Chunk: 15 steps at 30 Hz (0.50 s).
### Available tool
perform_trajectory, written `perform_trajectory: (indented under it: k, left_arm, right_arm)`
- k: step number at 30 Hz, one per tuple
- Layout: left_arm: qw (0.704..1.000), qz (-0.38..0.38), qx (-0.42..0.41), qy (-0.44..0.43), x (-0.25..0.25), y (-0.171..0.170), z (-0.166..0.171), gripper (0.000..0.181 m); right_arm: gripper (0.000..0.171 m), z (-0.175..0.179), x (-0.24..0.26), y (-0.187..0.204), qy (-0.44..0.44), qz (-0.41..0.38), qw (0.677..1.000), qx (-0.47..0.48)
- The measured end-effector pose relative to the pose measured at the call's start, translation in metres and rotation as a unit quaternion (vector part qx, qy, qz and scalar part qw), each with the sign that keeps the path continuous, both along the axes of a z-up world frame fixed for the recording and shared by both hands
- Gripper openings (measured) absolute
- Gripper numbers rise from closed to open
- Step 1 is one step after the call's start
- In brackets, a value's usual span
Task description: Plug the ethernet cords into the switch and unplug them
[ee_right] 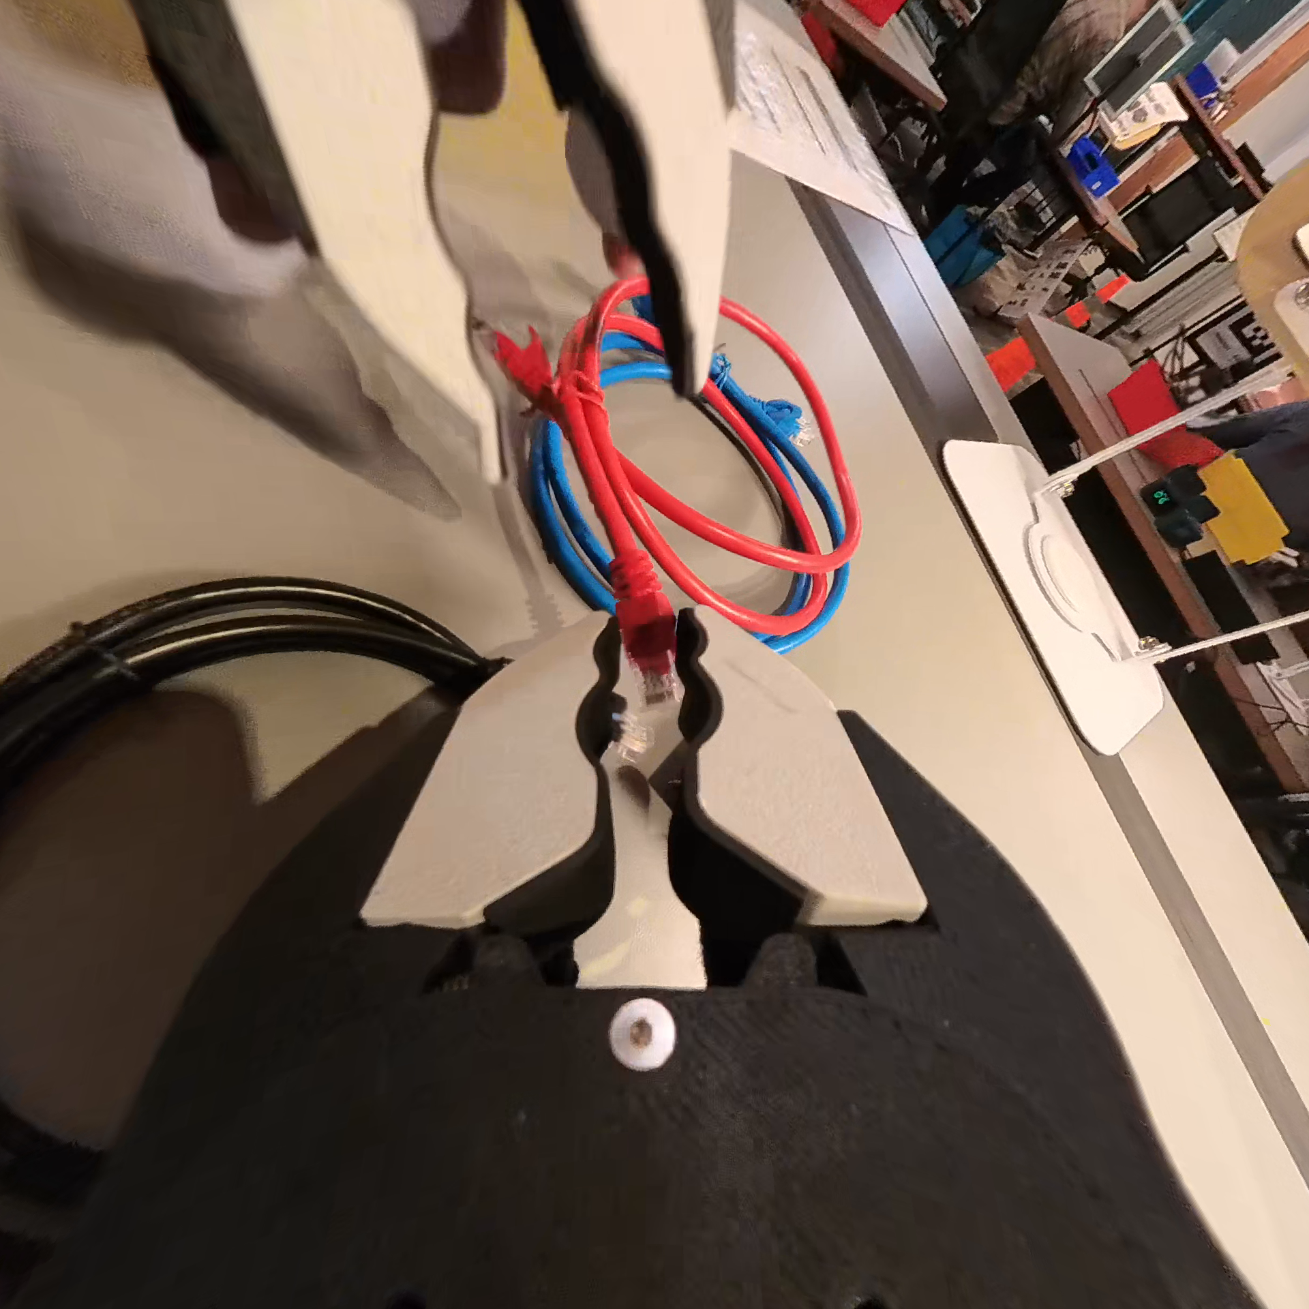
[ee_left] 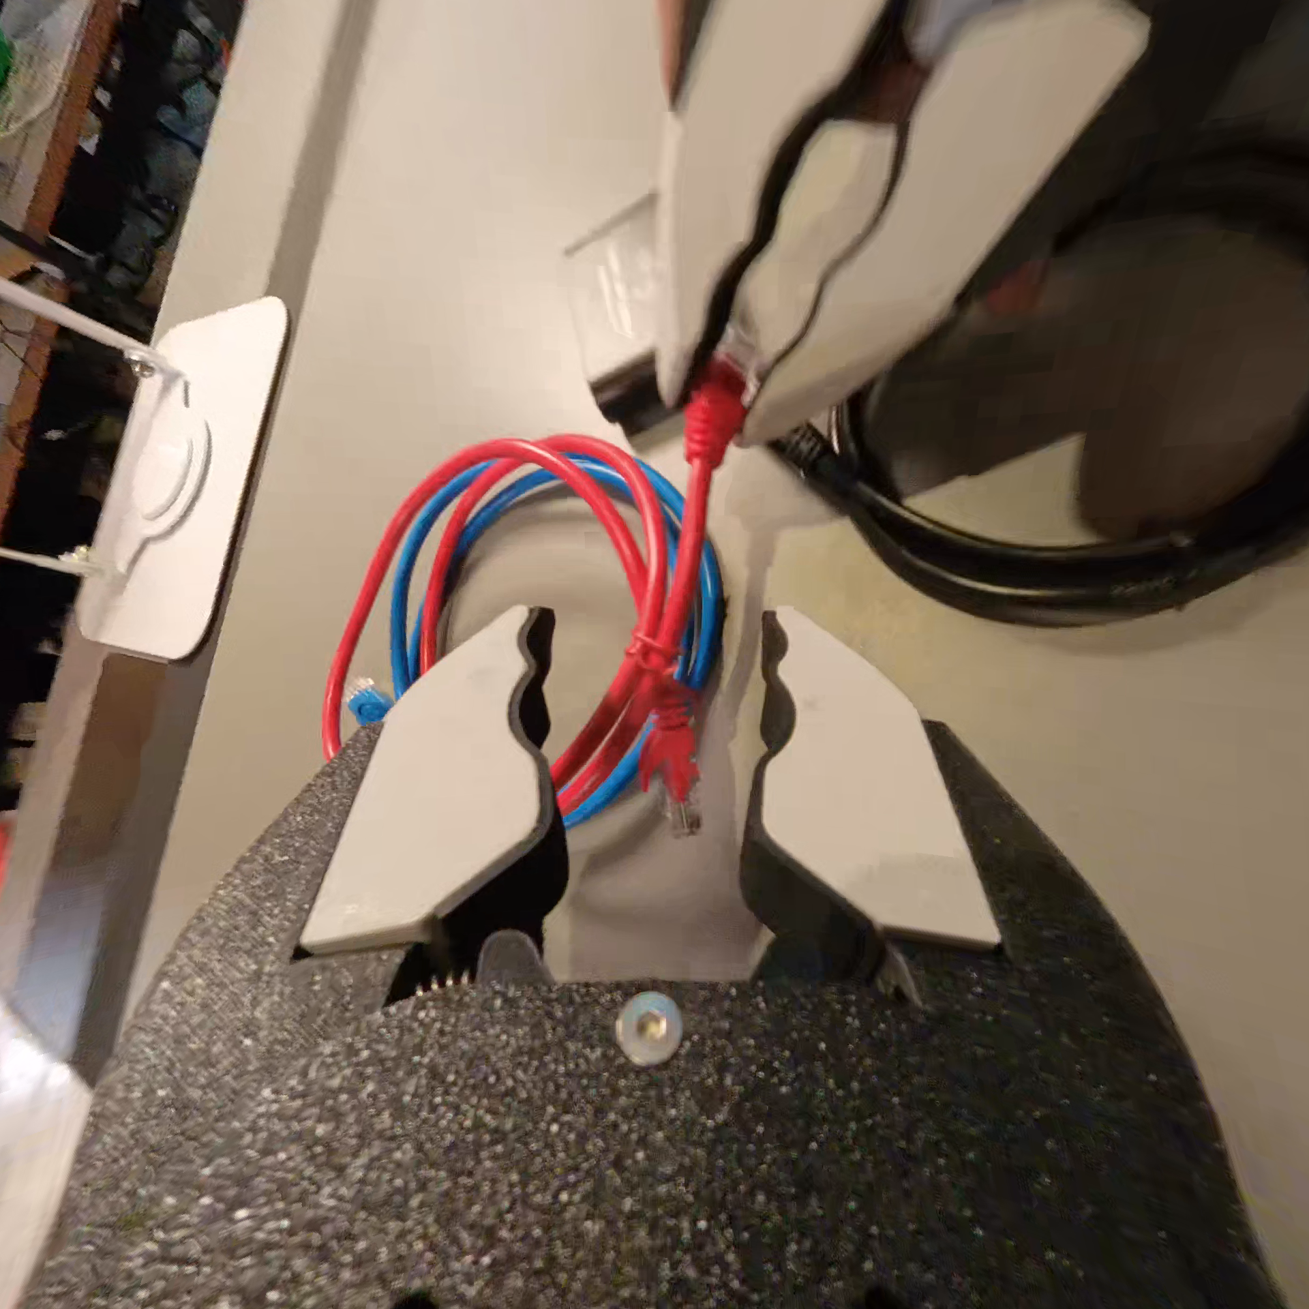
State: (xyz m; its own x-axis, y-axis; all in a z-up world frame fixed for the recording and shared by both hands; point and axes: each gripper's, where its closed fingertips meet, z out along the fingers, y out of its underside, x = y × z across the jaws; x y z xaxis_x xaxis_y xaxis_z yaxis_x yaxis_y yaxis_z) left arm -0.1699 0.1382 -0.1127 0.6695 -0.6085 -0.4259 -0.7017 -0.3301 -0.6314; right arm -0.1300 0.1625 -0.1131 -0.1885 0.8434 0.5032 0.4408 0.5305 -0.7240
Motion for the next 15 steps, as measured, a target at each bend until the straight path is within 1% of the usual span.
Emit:
perform_trajectory:
  k: [1, 3, 5, 9, 11, 15]
  left_arm:
    - [1.000, -0.004, 0.006, 0.029, 0.001, 0.003, -0.007, 0.056]
    - [0.997, 0.000, 0.036, 0.067, 0.001, 0.011, -0.010, 0.036]
    - [0.994, -0.008, 0.064, 0.084, 0.004, 0.016, -0.009, 0.016]
    - [0.989, -0.025, 0.104, 0.100, 0.010, 0.019, -0.002, 0.013]
    - [0.989, -0.030, 0.112, 0.097, 0.013, 0.019, 0.000, 0.013]
    - [0.986, -0.037, 0.123, 0.109, 0.015, 0.020, 0.000, 0.013]
  right_arm:
    - [0.015, 0.001, 0.000, 0.000, 0.003, 0.001, 1.000, 0.002]
    - [0.015, 0.003, 0.001, 0.000, 0.008, 0.004, 1.000, 0.009]
    - [0.015, 0.004, 0.003, 0.001, 0.014, 0.006, 1.000, 0.020]
    - [0.016, 0.008, 0.005, 0.008, 0.032, 0.010, 0.998, 0.060]
    - [0.022, 0.007, 0.005, 0.009, 0.032, 0.016, 0.996, 0.086]
    - [0.014, 0.006, 0.005, 0.010, 0.033, 0.019, 0.990, 0.139]
